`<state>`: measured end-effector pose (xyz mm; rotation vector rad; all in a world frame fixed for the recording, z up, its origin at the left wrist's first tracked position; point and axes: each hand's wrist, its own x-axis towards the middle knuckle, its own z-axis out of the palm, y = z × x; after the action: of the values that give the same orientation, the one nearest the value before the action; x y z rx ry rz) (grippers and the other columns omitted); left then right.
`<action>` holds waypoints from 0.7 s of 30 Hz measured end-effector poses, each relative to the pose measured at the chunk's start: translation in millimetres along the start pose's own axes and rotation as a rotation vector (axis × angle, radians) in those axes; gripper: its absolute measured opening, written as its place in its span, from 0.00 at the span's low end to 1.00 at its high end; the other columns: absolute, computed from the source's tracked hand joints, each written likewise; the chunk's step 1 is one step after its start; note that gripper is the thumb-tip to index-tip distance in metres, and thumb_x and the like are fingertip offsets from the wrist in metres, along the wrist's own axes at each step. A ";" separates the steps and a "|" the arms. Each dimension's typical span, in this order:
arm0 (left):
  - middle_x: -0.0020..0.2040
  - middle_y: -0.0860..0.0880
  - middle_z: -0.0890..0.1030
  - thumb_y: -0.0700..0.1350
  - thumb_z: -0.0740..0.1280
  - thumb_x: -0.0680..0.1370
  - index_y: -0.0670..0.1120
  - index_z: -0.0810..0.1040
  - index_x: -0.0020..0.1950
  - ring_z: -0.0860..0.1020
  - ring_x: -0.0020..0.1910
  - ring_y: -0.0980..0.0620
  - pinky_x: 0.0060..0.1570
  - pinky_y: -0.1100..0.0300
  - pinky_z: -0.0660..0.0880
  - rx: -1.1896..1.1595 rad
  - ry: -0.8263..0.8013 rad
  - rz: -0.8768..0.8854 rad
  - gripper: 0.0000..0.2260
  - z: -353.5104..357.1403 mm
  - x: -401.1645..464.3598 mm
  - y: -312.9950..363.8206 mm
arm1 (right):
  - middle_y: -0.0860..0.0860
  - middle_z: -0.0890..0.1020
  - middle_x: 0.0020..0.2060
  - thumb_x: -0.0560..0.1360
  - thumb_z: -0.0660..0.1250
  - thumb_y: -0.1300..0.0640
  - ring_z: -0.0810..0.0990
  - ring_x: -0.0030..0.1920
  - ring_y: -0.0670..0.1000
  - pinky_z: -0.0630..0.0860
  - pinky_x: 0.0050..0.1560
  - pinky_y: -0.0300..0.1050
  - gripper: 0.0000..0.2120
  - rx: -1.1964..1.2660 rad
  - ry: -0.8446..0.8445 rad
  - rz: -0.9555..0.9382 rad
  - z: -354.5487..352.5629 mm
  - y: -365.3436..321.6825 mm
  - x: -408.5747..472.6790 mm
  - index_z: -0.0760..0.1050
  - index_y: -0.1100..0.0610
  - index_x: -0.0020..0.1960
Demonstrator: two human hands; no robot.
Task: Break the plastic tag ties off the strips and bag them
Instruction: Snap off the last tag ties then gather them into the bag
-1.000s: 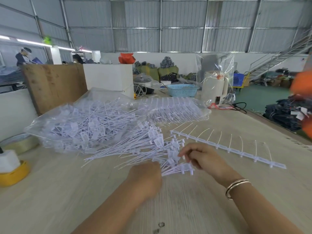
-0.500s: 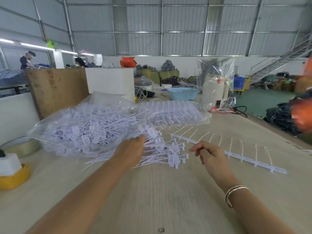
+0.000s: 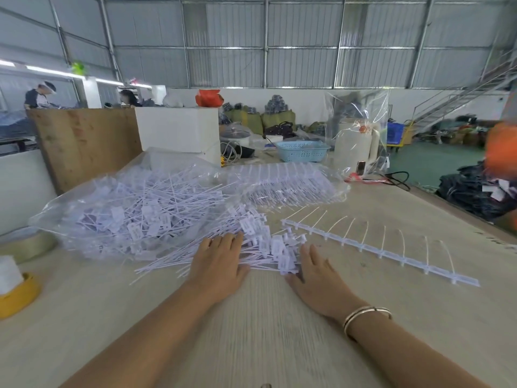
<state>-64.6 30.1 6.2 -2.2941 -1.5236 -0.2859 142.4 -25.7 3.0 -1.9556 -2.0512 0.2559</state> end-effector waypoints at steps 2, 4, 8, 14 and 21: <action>0.71 0.49 0.65 0.57 0.51 0.80 0.47 0.52 0.76 0.65 0.68 0.49 0.64 0.54 0.59 0.032 0.020 -0.008 0.28 -0.3 -0.1 -5.9 | 0.59 0.45 0.76 0.80 0.51 0.46 0.49 0.75 0.57 0.49 0.73 0.49 0.33 -0.011 -0.014 -0.041 0.3 -9.2 3.0 0.40 0.60 0.76; 0.71 0.49 0.64 0.55 0.52 0.80 0.47 0.51 0.77 0.64 0.69 0.49 0.64 0.54 0.59 0.030 0.017 -0.029 0.27 1.4 -2.1 -12.5 | 0.59 0.45 0.76 0.81 0.51 0.47 0.48 0.75 0.58 0.51 0.73 0.48 0.32 0.001 -0.034 -0.076 0.2 -16.4 7.1 0.40 0.60 0.75; 0.74 0.49 0.59 0.55 0.51 0.80 0.45 0.44 0.77 0.59 0.72 0.50 0.68 0.54 0.56 -0.009 -0.009 -0.087 0.30 1.5 -8.6 -17.7 | 0.55 0.49 0.76 0.78 0.54 0.41 0.56 0.74 0.56 0.57 0.72 0.51 0.35 0.089 -0.028 -0.074 3.0 -22.1 14.3 0.42 0.55 0.76; 0.77 0.46 0.48 0.50 0.55 0.79 0.43 0.43 0.77 0.50 0.76 0.48 0.72 0.54 0.53 -0.194 0.042 -0.035 0.32 -17.9 -18.6 5.7 | 0.54 0.69 0.68 0.79 0.55 0.51 0.69 0.66 0.57 0.66 0.64 0.52 0.21 0.237 0.311 0.104 -16.8 11.3 28.0 0.62 0.54 0.71; 0.60 0.53 0.74 0.49 0.53 0.77 0.50 0.77 0.60 0.66 0.64 0.52 0.60 0.56 0.64 -0.295 0.157 0.356 0.17 -39.6 -30.3 63.6 | 0.56 0.69 0.66 0.75 0.54 0.49 0.65 0.68 0.57 0.57 0.68 0.55 0.22 -0.292 0.141 0.310 -27.6 66.6 34.9 0.64 0.50 0.69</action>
<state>-16.7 -33.8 19.0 -2.6419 -1.0278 -0.6079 213.2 11.0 10.3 -2.3908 -1.7728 -0.1234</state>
